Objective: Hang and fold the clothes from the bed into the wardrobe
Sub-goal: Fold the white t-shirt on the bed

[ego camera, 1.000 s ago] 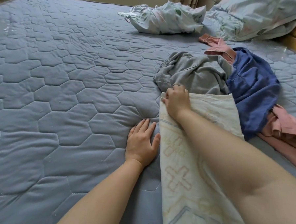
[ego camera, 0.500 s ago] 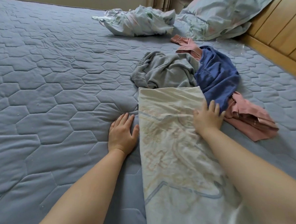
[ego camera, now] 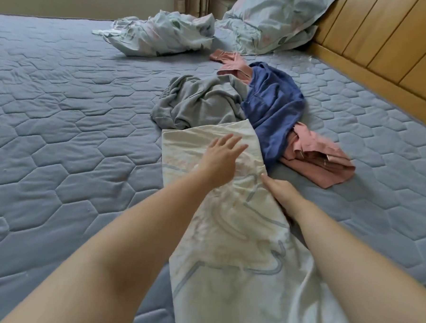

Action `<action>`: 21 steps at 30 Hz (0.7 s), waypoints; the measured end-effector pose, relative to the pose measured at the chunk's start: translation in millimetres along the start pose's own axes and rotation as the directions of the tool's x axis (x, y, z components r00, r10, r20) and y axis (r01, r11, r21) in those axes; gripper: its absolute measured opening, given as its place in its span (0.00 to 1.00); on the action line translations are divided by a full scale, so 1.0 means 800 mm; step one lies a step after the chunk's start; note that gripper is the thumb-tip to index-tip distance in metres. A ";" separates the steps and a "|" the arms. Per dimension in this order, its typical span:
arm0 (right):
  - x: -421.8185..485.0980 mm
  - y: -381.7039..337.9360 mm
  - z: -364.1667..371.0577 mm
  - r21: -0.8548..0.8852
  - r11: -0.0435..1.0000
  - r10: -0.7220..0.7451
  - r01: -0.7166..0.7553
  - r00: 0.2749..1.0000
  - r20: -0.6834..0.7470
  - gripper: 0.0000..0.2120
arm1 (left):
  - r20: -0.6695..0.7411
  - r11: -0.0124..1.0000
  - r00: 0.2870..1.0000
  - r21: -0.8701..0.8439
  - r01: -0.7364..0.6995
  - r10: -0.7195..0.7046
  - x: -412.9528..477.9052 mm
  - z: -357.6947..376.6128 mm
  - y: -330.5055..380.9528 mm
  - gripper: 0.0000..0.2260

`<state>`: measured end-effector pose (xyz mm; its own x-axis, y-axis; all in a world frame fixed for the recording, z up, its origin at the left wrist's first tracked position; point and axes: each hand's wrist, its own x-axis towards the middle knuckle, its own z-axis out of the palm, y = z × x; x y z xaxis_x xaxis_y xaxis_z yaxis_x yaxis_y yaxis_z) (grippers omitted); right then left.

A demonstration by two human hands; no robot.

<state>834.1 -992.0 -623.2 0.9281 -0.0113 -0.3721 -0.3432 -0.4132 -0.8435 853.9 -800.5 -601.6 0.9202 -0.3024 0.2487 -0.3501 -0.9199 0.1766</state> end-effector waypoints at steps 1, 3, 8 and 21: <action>0.001 0.003 -0.001 -0.012 1.000 -0.008 0.008 1.000 0.002 0.24 | 0.058 0.998 0.997 0.041 -0.051 0.049 0.018 0.007 0.009 0.29; 0.002 0.011 -0.004 0.038 0.999 -0.002 0.002 1.000 0.005 0.23 | 0.112 0.984 0.986 0.116 -0.138 0.125 0.051 0.019 0.020 0.30; 0.011 0.025 -0.007 0.090 0.995 -0.054 0.051 0.998 0.037 0.10 | 0.172 0.853 0.936 0.387 -0.351 0.307 0.110 0.023 0.010 0.18; -0.004 0.019 -0.022 0.046 0.998 -0.043 0.038 0.993 0.111 0.15 | 0.006 0.965 0.966 0.024 0.259 -0.260 0.086 0.044 0.020 0.25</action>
<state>828.7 -1014.1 -628.2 0.9203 0.1077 -0.3762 -0.3140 -0.3707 -0.8741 917.8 -845.1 -615.2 0.9805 -0.0546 0.1889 -0.0951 -0.9726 0.2122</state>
